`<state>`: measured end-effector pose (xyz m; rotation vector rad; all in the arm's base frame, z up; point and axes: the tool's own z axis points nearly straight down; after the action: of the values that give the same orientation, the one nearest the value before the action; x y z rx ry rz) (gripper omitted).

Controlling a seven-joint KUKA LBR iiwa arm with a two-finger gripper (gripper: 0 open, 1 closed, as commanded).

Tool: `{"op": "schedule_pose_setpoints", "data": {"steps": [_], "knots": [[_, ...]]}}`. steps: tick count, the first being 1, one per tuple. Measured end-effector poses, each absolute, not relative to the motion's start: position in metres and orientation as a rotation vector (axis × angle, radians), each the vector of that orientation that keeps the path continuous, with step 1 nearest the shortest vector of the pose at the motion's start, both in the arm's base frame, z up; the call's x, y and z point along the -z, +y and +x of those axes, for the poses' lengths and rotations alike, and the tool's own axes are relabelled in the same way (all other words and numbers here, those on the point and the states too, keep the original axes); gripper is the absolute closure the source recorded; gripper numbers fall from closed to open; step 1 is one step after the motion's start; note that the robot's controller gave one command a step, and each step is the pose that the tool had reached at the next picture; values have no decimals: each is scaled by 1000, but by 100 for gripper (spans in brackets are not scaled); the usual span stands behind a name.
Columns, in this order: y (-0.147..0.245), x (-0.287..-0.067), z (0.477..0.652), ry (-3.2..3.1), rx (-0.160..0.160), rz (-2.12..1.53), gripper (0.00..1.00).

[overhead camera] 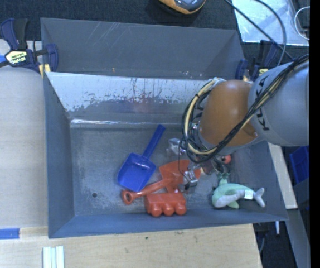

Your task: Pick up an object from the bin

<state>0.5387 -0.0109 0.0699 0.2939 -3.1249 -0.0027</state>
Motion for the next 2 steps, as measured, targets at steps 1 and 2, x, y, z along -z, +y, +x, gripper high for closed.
{"op": "schedule_pose_setpoints", "data": {"steps": [1,2], "knots": [[-5,-118,543,-3079,-4,670,0],[-12,-69,539,-3125,3,292,0]]}}
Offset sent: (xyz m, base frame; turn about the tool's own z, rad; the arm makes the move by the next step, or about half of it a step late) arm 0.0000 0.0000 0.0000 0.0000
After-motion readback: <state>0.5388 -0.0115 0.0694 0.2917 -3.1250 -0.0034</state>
